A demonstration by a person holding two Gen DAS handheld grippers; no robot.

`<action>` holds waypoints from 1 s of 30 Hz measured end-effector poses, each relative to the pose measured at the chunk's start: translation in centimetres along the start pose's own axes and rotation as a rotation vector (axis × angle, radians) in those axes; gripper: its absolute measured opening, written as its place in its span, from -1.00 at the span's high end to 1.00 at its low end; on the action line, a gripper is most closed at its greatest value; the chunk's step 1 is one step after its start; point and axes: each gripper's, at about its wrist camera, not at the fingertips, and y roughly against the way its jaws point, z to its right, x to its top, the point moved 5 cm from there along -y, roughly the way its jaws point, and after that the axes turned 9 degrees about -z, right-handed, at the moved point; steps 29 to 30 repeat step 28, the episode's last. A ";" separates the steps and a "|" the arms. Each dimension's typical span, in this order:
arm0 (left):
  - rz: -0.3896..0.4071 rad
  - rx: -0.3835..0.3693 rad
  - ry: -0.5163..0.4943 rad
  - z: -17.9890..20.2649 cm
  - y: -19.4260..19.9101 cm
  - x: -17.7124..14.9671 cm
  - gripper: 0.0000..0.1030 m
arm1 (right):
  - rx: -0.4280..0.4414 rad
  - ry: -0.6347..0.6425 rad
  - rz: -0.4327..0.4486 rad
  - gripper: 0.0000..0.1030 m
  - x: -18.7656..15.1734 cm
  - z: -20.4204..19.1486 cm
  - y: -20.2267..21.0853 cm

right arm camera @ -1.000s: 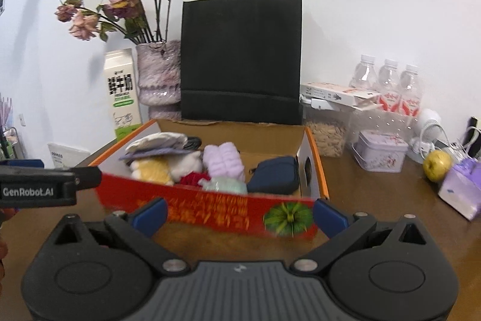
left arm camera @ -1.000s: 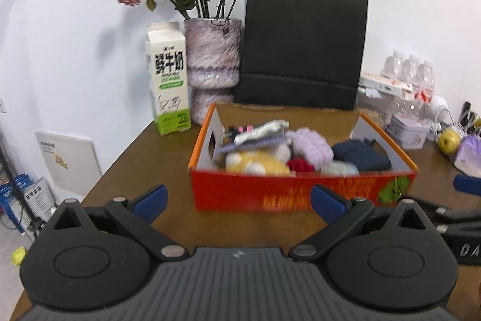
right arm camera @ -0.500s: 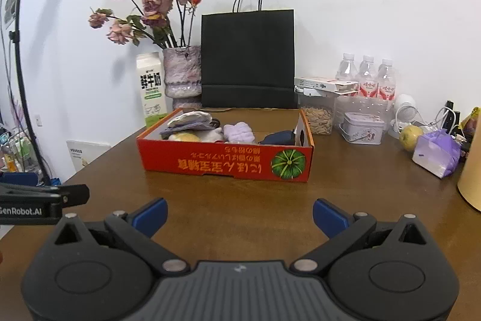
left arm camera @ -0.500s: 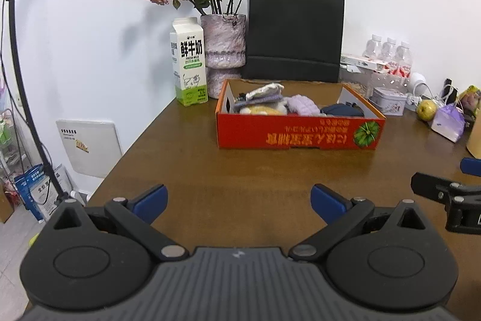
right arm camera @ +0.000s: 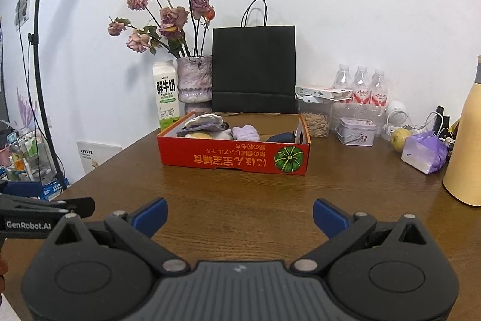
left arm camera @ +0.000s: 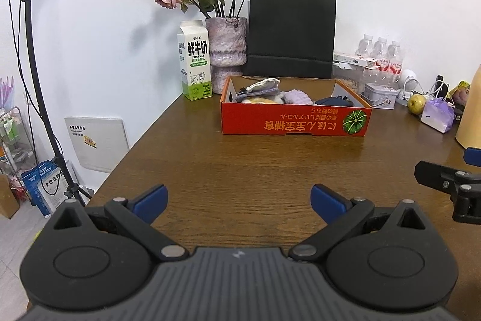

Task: Organize objects
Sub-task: 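Withdraw both grippers upward away from the box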

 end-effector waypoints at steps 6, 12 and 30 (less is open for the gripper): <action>0.007 -0.003 -0.003 0.0 0.7 -0.2 -1.00 | -0.003 0.000 0.001 -1.00 -0.3 -0.1 0.6; 0.005 -0.004 0.000 0.0 0.6 -0.2 -1.00 | -0.002 0.002 -0.003 -1.00 -0.4 -0.1 0.5; -0.007 0.000 -0.007 0.0 0.4 -0.5 -1.00 | -0.002 0.003 -0.004 -1.00 -0.4 -0.1 0.5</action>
